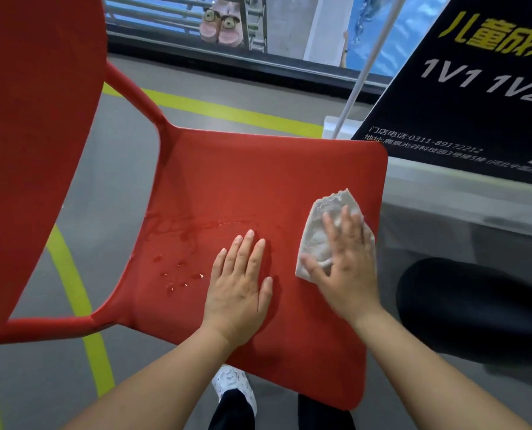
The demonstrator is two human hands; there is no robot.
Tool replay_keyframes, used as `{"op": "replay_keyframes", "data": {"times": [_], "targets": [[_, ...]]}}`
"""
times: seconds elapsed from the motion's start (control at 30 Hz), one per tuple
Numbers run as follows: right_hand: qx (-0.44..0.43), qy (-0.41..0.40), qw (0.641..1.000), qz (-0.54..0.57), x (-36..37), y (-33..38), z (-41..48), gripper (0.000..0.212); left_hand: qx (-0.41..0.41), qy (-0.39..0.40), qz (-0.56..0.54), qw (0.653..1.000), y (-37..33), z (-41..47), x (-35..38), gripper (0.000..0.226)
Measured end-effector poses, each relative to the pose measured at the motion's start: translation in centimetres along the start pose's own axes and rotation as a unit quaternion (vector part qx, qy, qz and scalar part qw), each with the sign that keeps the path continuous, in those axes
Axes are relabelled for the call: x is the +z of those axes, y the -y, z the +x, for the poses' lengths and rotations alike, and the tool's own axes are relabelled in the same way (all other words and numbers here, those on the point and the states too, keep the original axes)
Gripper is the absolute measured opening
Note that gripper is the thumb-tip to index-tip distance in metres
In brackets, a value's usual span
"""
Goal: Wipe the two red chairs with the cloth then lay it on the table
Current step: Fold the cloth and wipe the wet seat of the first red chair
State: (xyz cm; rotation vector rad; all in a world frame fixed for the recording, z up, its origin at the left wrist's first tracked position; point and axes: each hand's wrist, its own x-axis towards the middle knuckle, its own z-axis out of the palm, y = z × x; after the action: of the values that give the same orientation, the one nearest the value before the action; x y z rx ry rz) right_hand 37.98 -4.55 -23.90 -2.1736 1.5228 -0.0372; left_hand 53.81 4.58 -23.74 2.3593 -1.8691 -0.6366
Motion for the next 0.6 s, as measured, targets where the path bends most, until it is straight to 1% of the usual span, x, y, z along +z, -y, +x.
{"op": "replay_keyframes", "data": {"times": [0.03,0.07,0.17,0.23,0.33,0.43,0.5,0.6], "targets": [[-0.015,0.027,0.998,-0.061,1.1,-0.3,0.2,0.084,-0.009,-0.002,0.003,1.000,-0.1,0.2,0.3,0.061],[-0.038,0.031,0.993,-0.105,1.8,-0.8,0.8,0.083,-0.018,-0.006,0.007,1.000,-0.2,0.5,0.6,0.061],[-0.111,0.018,0.981,-0.160,1.7,-1.5,3.8,0.073,-0.031,-0.013,0.026,0.999,0.1,1.1,1.1,0.058],[-0.150,0.017,0.969,-0.195,1.1,-1.4,7.0,0.069,-0.018,-0.014,0.044,0.999,0.6,1.4,1.2,0.056],[-0.159,0.006,0.965,-0.207,0.9,-0.3,10.9,0.063,0.004,-0.014,0.056,0.998,1.2,1.3,1.4,0.054],[-0.159,0.017,0.969,-0.191,1.5,1.2,11.6,0.062,0.004,-0.016,0.061,0.998,1.9,0.9,1.5,0.053],[-0.190,0.037,0.963,-0.186,2.0,2.0,10.6,0.062,0.000,-0.015,0.047,0.999,2.3,0.3,1.4,0.052],[-0.252,0.075,0.944,-0.198,2.9,4.0,7.9,0.062,-0.009,-0.031,0.026,0.999,3.1,-0.8,1.3,0.052]]}}
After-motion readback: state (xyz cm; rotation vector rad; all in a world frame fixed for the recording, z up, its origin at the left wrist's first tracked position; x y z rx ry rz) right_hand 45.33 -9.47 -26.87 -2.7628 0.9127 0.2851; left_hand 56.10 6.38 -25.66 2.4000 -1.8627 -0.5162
